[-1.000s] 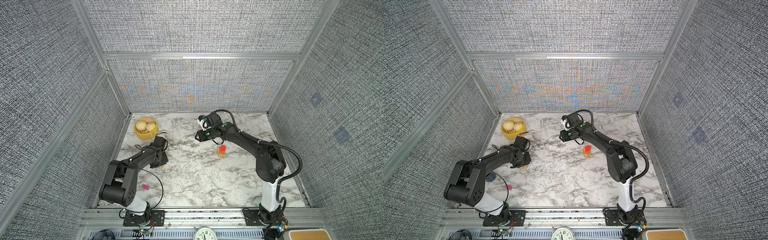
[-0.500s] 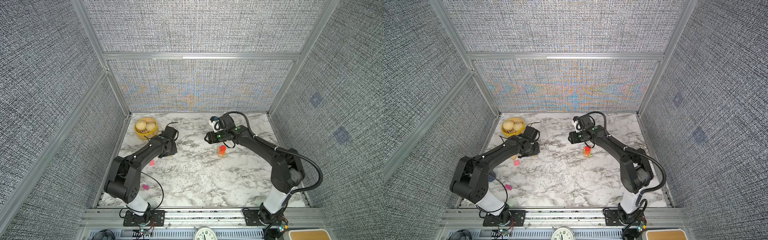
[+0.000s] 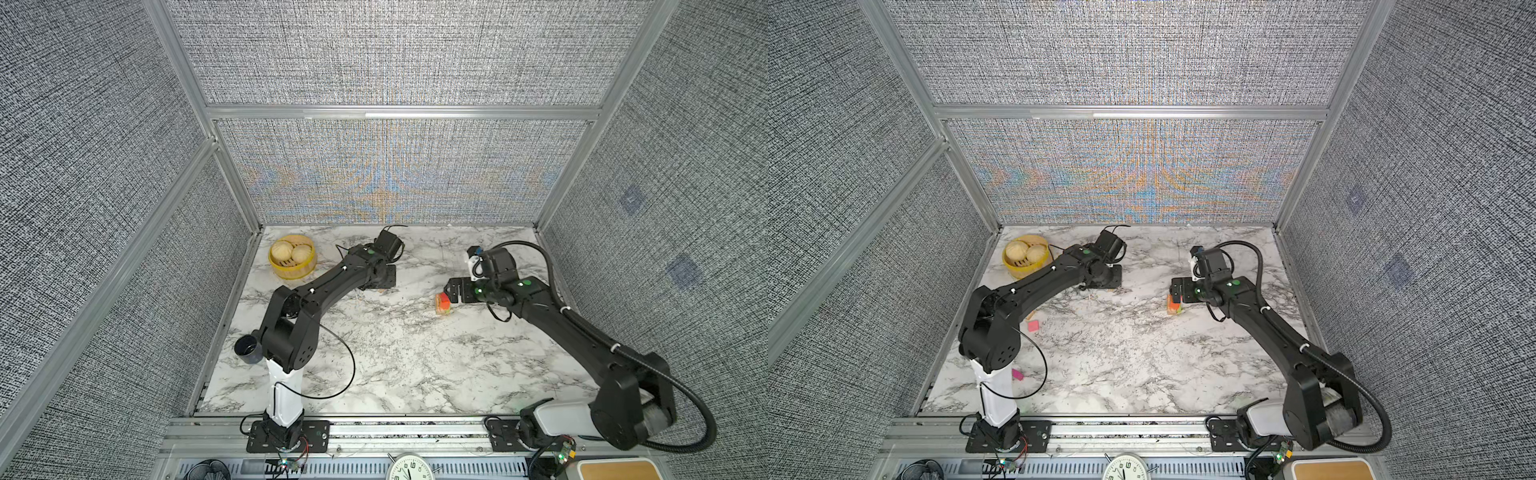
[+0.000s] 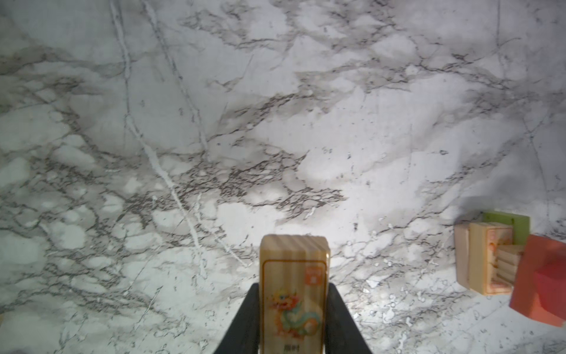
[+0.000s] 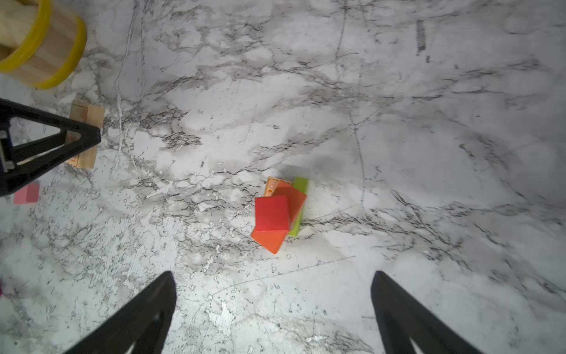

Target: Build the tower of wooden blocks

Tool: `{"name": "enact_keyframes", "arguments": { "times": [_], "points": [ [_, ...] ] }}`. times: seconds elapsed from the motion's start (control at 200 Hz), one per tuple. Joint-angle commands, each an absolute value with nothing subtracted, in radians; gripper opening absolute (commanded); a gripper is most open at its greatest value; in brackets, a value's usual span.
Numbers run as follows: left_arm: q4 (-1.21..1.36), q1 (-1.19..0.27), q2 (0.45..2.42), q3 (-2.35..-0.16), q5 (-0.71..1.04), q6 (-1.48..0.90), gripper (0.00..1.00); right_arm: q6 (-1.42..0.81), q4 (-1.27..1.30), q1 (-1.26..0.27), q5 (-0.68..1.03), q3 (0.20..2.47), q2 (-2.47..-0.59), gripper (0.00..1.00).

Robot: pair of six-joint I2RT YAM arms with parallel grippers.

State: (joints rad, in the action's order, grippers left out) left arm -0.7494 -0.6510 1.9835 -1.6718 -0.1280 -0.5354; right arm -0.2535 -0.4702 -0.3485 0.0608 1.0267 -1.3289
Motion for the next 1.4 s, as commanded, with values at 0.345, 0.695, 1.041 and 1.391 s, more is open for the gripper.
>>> {"name": "enact_keyframes", "arguments": {
  "times": [0.345, 0.695, 1.041, 1.391],
  "points": [
    [-0.899, -0.759, 2.239, -2.077, -0.026, -0.46, 0.27, -0.312, -0.502, -0.235, -0.02, 0.858, -1.206, 0.99],
    [-0.929, -0.85, 2.318, -2.235, 0.01, -0.419, 0.27, -0.363, -0.47, -0.126, 0.015, 0.817, -1.189, 0.99],
    [-0.962, -0.905, 2.381, -2.326, 0.035, -0.396, 0.28, -0.368, -0.458, -0.11, 0.05, 0.815, -1.213, 0.99],
    [-0.979, -0.922, 2.423, -2.37, 0.012, -0.388, 0.28, -0.368, -0.458, -0.108, 0.058, 0.812, -1.204, 0.99]
  ]
}}
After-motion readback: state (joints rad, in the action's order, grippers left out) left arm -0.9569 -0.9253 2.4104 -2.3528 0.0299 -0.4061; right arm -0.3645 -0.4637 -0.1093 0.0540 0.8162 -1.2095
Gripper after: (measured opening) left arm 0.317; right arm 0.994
